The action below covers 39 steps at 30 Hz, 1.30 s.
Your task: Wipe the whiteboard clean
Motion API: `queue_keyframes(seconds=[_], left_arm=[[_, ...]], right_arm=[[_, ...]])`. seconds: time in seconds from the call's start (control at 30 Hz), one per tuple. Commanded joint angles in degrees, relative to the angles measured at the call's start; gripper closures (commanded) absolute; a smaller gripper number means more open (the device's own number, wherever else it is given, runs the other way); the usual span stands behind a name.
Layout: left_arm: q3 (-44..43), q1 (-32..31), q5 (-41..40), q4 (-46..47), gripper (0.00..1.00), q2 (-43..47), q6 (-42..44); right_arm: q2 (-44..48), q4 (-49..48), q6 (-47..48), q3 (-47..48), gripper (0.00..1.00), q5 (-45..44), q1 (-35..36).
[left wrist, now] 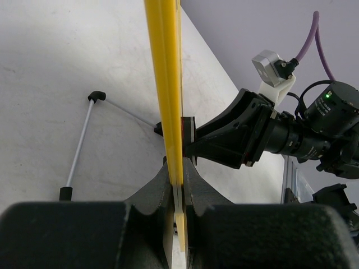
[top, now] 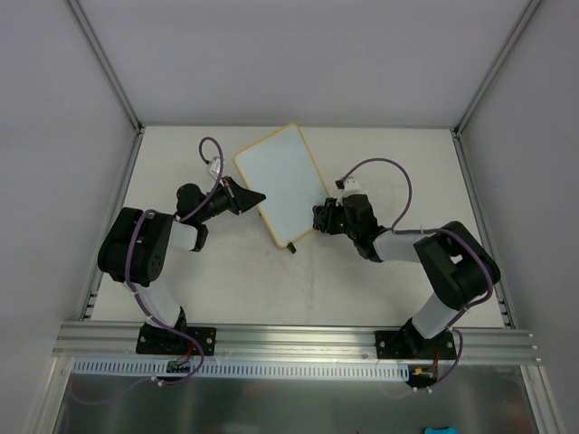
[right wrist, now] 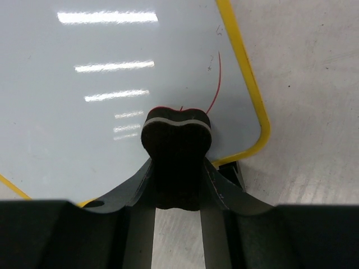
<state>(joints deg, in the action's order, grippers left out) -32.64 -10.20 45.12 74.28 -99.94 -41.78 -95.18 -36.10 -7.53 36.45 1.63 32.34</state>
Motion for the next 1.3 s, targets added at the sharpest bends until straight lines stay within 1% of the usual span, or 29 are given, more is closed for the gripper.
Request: queue_keyframes(seconds=[0.0,0.13,0.33,0.47,0.6,0.7,0.83,1.03,1.1,1.27], left_arm=[[-0.1,-0.9,5.9,12.6,1.0,1.9,5.7],[-0.1,-0.9,5.9,12.6,1.0,1.9,5.6],[-0.1,-0.8,5.9,12.6,1.0,2.1,5.5],[0.1,-0.8,6.0,12.5,1.0,2.4,5.6],[0.1,-0.9,6.0,12.4,1.0,2.3,5.7],[0.1,-0.8,6.1,12.4,1.0,2.4,5.7],[0.1,-0.9,6.1,12.4,1.0,2.4,5.7],[-0.1,-0.9,6.1,12.4,1.0,2.3,5.7],[-0.1,-0.8,6.1,12.4,1.0,2.3,5.7],[0.0,-0.9,6.1,12.3,1.0,2.4,5.8]], right_arm=[[-0.4,8.0,0.8,1.6,1.0,-5.7,-2.5],[0.7,10.4,0.7,4.9,1.0,-3.8,-2.4],[0.5,13.9,1.6,10.8,1.0,-4.6,-1.6],[-1.1,16.5,2.7,15.9,1.0,-5.8,-1.8],[-3.2,17.2,2.7,19.0,1.0,-5.0,-2.9],[-4.4,17.1,2.8,19.8,1.0,-4.8,-4.2],[-5.2,16.9,2.2,20.3,1.0,-2.4,-7.0],[-5.3,16.0,2.9,19.8,1.0,-2.5,-8.0],[-5.4,16.1,3.0,19.5,1.0,-3.6,-8.1],[-4.1,17.1,4.5,17.1,1.0,-12.0,-8.1]])
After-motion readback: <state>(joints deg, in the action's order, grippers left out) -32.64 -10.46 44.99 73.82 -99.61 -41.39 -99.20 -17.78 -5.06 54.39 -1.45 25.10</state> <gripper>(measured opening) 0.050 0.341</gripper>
